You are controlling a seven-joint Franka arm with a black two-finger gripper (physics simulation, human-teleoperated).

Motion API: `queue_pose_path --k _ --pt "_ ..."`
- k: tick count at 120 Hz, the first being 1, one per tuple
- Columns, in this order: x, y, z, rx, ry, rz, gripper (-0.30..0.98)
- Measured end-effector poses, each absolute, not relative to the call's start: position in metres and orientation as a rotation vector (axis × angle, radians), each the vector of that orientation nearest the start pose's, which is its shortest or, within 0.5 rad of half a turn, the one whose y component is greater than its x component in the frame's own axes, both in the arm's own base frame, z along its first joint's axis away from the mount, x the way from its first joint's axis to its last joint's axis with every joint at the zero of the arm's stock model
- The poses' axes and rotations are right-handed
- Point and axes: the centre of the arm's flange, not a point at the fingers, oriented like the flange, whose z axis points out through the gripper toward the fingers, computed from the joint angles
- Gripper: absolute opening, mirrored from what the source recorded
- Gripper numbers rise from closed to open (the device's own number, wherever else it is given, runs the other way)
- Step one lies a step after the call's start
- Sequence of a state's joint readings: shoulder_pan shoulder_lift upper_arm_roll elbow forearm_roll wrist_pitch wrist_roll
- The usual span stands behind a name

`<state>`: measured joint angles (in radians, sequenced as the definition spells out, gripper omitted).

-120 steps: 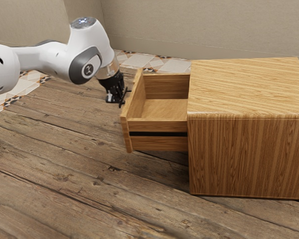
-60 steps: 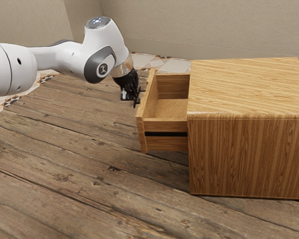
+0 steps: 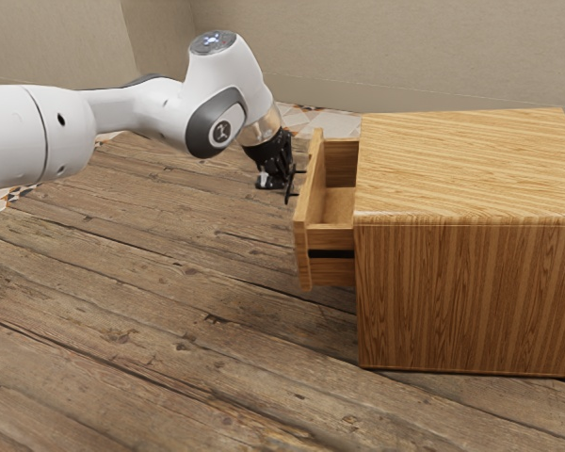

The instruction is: Push the drawer handle with one arm to close the drawer

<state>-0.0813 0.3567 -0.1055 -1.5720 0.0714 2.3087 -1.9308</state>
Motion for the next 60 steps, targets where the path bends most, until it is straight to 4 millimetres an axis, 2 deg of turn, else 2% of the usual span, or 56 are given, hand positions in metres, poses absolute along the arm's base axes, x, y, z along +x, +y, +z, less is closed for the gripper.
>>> queue_pose_path --k 25,60 --pt "0.688 -0.135 0.473 1.851 2.096 0.287 -0.1" --pt "0.703 -0.156 0.476 1.869 2.034 0.315 -0.1"
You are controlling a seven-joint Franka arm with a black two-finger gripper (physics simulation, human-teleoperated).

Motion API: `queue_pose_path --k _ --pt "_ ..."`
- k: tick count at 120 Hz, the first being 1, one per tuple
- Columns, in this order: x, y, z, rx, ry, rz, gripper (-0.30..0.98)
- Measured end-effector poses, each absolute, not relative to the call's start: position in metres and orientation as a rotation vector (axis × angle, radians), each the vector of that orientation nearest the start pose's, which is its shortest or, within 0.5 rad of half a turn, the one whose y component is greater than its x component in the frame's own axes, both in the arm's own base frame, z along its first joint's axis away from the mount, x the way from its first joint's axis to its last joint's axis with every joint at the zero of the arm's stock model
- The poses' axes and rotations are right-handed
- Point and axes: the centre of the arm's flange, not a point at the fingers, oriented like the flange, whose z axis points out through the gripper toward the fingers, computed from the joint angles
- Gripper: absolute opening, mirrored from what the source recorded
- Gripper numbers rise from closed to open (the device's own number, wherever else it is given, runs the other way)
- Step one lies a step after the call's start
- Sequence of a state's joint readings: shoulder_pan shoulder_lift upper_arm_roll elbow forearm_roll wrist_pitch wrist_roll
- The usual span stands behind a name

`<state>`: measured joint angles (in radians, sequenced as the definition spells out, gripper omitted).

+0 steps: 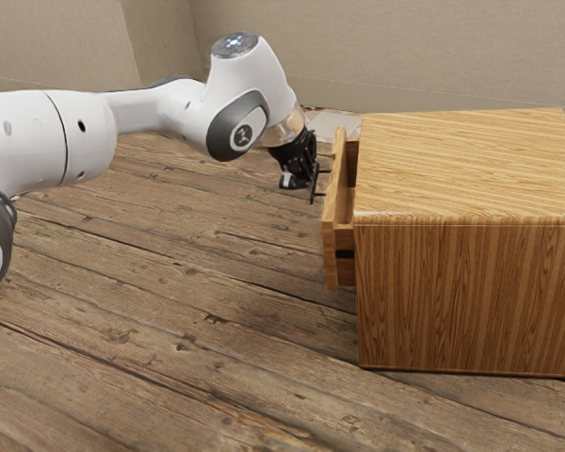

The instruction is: Push the drawer handle with one arm to close the drawer

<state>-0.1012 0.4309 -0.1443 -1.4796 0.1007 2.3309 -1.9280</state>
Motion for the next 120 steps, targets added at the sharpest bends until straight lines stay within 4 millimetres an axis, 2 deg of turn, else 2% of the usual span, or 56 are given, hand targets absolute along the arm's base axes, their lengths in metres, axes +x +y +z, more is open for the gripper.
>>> queue_pose_path --k 48,62,70,80,86,92,98,106,112,120 --pt "0.722 -0.186 0.469 1.892 1.961 0.317 -0.1" --pt "0.725 -0.187 0.467 1.891 1.948 0.323 -0.1" --pt "0.718 -0.183 0.464 1.904 1.958 0.328 -0.1" --pt "0.694 -0.152 0.469 1.904 2.018 0.349 -0.1" --pt "0.667 -0.127 0.48 1.894 2.06 0.36 -0.1" --pt "0.621 -0.1 0.493 1.887 2.106 0.365 0.02" --pt "0.588 -0.079 0.519 1.871 2.143 0.372 0.13" --pt "0.556 -0.053 0.551 1.853 2.211 0.36 0.27" --pt "0.536 -0.042 0.572 1.859 2.253 0.335 0.36" --pt "0.518 -0.021 0.588 1.854 2.315 0.28 0.45"
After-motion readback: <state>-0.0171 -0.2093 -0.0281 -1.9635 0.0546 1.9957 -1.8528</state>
